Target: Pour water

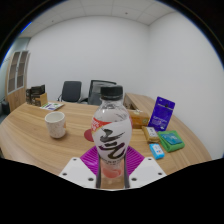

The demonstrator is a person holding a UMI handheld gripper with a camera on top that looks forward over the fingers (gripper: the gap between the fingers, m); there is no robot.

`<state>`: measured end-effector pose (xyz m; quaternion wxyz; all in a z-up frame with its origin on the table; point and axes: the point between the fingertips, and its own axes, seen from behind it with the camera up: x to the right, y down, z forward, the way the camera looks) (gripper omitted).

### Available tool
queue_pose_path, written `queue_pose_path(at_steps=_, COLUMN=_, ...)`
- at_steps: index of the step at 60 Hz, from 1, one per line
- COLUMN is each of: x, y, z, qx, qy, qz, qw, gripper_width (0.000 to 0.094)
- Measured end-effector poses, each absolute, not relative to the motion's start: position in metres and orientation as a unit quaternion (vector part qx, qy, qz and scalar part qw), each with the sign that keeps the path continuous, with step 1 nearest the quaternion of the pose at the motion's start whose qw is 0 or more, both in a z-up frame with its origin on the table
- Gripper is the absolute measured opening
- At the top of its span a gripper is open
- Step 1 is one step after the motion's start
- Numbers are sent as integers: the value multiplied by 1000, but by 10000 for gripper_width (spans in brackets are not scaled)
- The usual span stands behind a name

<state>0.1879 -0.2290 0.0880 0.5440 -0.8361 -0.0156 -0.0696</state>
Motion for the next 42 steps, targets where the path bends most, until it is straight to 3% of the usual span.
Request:
queue_pose_path(at_steps=16, x=187, y=-173, z=175, qx=-790, qy=-114, qz=-301, qw=522, gripper_width=315)
queue_pose_path(at_steps=31, x=155, y=-109, z=211, qx=-673, qy=-336, qz=-536, qw=384, gripper_width=314)
queue_pose_path(at_steps=42, x=120, y=-76, z=197, qx=-559, qy=-472, qz=-616, qw=292, gripper_width=311)
